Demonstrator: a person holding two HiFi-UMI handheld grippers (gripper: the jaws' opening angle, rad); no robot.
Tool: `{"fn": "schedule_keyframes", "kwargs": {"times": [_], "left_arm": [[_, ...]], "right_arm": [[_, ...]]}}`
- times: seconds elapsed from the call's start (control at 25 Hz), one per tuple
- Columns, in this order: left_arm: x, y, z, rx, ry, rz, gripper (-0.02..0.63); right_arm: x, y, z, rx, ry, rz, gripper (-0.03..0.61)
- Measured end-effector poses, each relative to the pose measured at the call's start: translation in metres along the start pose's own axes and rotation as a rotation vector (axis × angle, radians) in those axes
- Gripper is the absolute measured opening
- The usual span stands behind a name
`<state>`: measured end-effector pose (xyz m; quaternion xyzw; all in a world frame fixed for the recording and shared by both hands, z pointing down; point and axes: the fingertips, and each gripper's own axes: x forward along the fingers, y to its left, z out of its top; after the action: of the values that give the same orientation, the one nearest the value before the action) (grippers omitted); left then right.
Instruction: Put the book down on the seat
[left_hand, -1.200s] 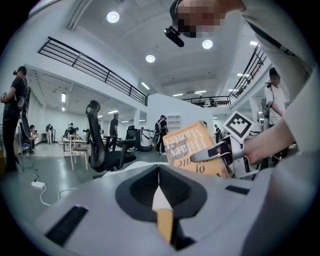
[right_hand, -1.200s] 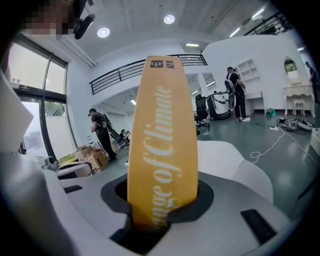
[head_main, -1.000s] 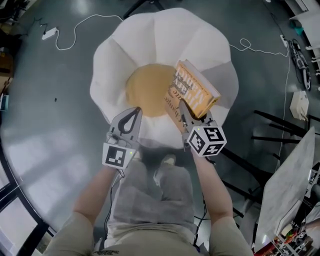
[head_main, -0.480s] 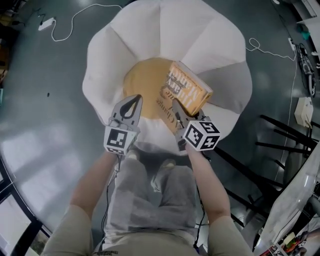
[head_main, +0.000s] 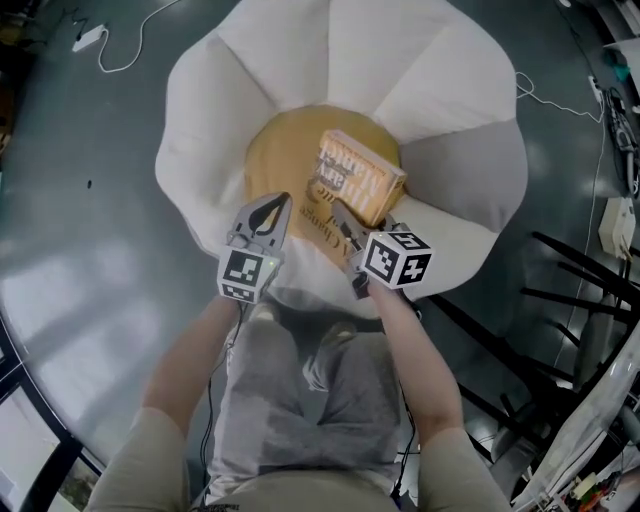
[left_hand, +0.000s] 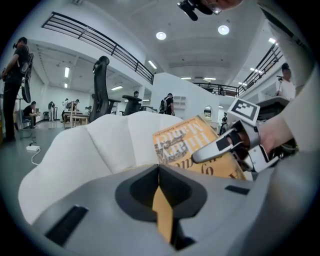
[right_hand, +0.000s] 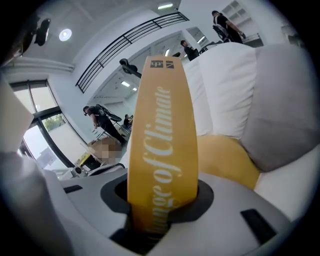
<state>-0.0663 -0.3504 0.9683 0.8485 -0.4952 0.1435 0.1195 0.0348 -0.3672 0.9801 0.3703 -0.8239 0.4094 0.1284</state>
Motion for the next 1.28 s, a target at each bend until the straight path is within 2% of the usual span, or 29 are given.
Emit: {"fn": "schedule_keyframes", "kwargs": {"times": [0.16,0.24,0.44,0.68,0.84,1.08,1.28], "left_arm": [[0.005,-0.009,-0.023,-0.003,0.035,-0.030,0.009],[0.006,-0.013,-0.029,0.005,0.046,-0.053,0.009],[0.014,-0.022,-0.037,0.016,0.059,-0.091,0.009],[0.017,-0.018,-0.046,0.013,0.079,-0.102,0.009],[0.011,-0.021,-0.035,0.005,0.082,-0.093,0.010],[-0.009,-0.024,-0.006,-0.032,0.089,-0.082,0.009],[-0.030,-0.012,0.036,-0.101,0.072,-0.029,0.009]], "right_arm": [[0.007,-0.020,-0.018,-0.138,0.041,-0.095,0.157],[0.009,-0.029,-0.024,-0.174,0.049,-0.127,0.188],[0.010,-0.059,-0.036,-0.171,0.063,-0.195,0.237],[0.004,-0.088,-0.042,-0.225,0.086,-0.336,0.362],[-0.016,-0.097,-0.039,-0.226,0.081,-0.418,0.403],[-0.044,-0.075,-0.022,-0.248,0.066,-0.414,0.414],[-0.075,-0.038,0.007,-0.234,0.026,-0.389,0.410]]}}
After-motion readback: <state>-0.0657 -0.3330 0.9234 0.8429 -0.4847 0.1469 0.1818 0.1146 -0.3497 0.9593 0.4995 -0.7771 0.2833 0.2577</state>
